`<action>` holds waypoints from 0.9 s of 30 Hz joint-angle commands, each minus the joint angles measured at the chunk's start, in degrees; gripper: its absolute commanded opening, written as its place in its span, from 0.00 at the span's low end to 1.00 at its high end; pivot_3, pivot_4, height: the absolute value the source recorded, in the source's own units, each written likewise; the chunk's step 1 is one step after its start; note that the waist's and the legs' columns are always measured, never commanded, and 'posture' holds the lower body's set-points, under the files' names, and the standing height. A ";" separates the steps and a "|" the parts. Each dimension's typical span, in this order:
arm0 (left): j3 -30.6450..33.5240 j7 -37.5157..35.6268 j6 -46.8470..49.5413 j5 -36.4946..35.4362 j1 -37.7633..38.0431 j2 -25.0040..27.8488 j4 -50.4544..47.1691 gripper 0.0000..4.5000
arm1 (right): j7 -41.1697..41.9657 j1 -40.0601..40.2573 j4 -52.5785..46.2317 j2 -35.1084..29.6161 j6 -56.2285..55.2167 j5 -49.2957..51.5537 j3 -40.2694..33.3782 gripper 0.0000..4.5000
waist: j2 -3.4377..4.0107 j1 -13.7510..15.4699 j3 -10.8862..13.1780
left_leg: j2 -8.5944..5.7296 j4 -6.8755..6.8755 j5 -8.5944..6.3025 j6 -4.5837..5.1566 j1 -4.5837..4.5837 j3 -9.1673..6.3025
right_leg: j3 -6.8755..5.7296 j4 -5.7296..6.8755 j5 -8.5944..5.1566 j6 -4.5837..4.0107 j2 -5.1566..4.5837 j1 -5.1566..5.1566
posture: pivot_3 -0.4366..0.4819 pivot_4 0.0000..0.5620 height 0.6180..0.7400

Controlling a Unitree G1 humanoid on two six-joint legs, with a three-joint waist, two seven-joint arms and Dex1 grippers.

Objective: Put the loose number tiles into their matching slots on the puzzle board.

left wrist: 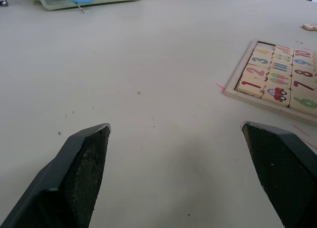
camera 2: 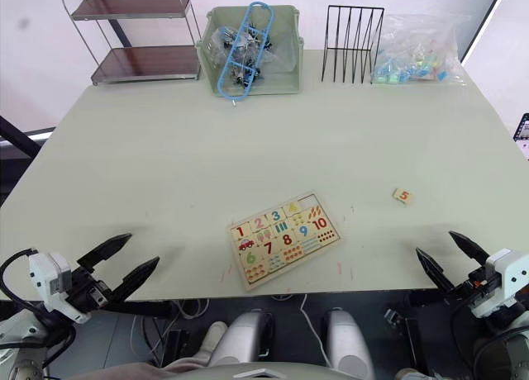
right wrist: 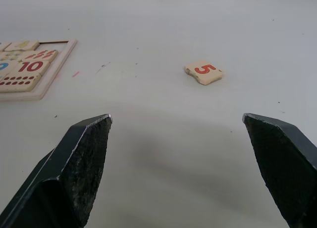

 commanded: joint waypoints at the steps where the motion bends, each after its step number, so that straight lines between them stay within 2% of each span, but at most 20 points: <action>1: 1.24 1.54 -0.58 -0.77 -0.21 -0.62 -1.18 1.00 | -0.24 -0.10 -1.75 -0.57 -0.94 0.60 -0.35 0.99 | 0.00 0.00 0.00 | 0.00 0.00 0.00 0.00 0.00 0.00 | 0.00 0.00 0.00 0.00 0.00 0.00 | 0.48 0.27 1.00; 6: 1.75 6.40 1.38 -1.69 -0.40 -2.86 -3.58 1.00 | -0.63 -0.25 -2.73 -0.64 -0.54 0.38 0.41 0.99 | -0.01 0.01 -0.01 | 0.00 0.00 0.00 0.00 0.00 0.00 | 0.01 0.00 0.00 0.00 0.01 0.01 | 0.48 0.27 1.00; 17: 1.14 19.36 2.40 2.05 -2.46 -6.97 -4.89 1.00 | -1.16 -0.64 -3.11 -1.51 -0.12 0.61 1.27 0.99 | -0.05 0.05 -0.04 | -0.04 0.01 0.00 0.00 0.01 0.06 | 0.01 0.01 0.01 0.00 0.02 0.04 | 0.48 0.27 1.00; 27: 0.06 18.86 2.08 2.07 -2.93 -6.29 -4.87 1.00 | -4.15 -2.37 -3.00 -1.55 1.80 0.37 1.45 0.99 | -0.07 0.03 -0.05 | -0.05 0.02 0.00 0.00 0.01 0.14 | -0.01 0.01 0.02 -0.01 0.03 0.04 | 0.48 0.27 1.00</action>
